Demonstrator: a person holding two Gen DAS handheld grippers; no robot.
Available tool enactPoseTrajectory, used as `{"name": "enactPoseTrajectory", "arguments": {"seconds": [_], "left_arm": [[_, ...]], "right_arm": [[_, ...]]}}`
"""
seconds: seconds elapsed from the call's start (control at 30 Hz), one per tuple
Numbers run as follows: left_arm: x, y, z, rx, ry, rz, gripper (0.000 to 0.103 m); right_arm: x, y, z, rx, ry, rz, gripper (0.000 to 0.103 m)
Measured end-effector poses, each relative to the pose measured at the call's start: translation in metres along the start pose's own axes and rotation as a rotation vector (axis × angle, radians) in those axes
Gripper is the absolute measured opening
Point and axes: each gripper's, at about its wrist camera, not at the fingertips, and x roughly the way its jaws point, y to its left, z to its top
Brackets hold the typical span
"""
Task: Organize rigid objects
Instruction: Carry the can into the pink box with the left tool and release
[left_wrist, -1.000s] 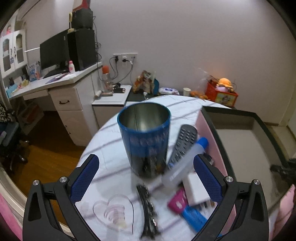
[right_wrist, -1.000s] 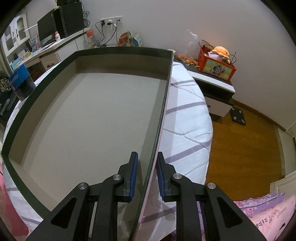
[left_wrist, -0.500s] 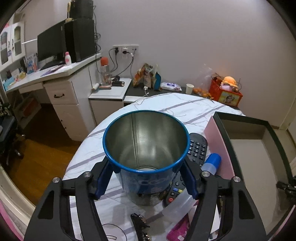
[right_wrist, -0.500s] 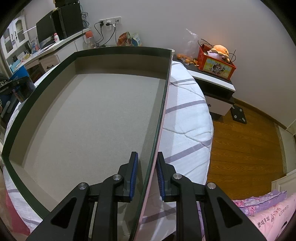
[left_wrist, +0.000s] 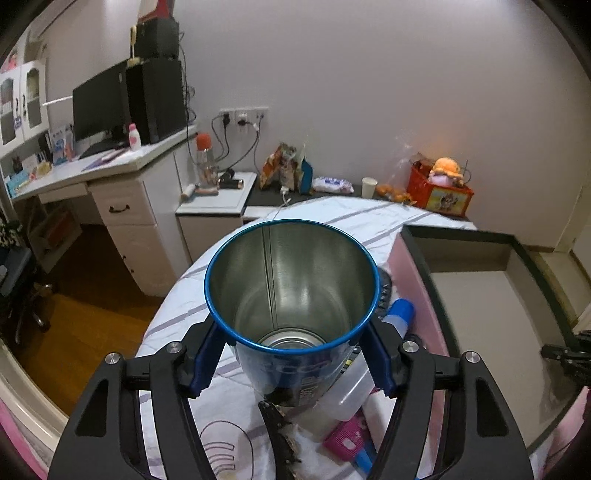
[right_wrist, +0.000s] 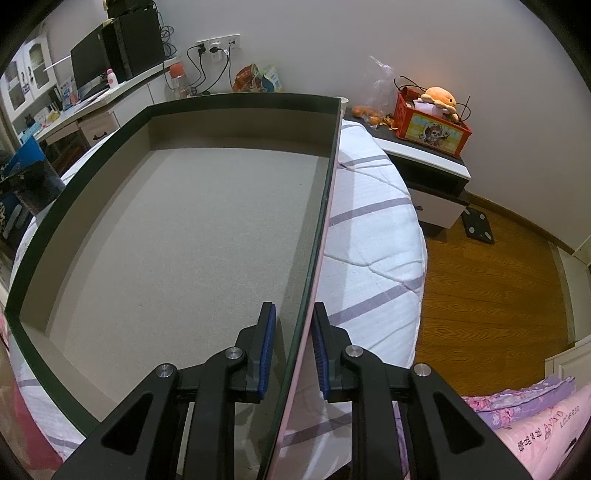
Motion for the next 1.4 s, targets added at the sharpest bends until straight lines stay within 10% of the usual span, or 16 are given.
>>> {"name": "enactPoseTrajectory", "arguments": {"seconds": [0.3, 0.5, 0.87, 1.3, 1.4], "left_arm": [[-0.05, -0.018, 0.006, 0.015, -0.085, -0.036, 0.068], [-0.087, -0.059, 0.011, 0.064, -0.137, -0.186, 0.068], [-0.051, -0.184, -0.016, 0.238, 0.018, -0.352, 0.068], [-0.025, -0.212, -0.035, 0.254, 0.1, -0.376, 0.069], [-0.027, -0.212, -0.036, 0.28, 0.075, -0.381, 0.086]], "right_arm": [[0.0, -0.001, 0.001, 0.005, 0.002, 0.006, 0.02], [0.0, -0.001, 0.001, 0.007, 0.001, 0.008, 0.02], [0.001, -0.002, 0.001, 0.011, 0.002, 0.016, 0.02], [0.002, -0.005, 0.0, 0.012, 0.002, 0.02, 0.02], [0.002, -0.005, 0.0, 0.012, 0.002, 0.021, 0.02]]}}
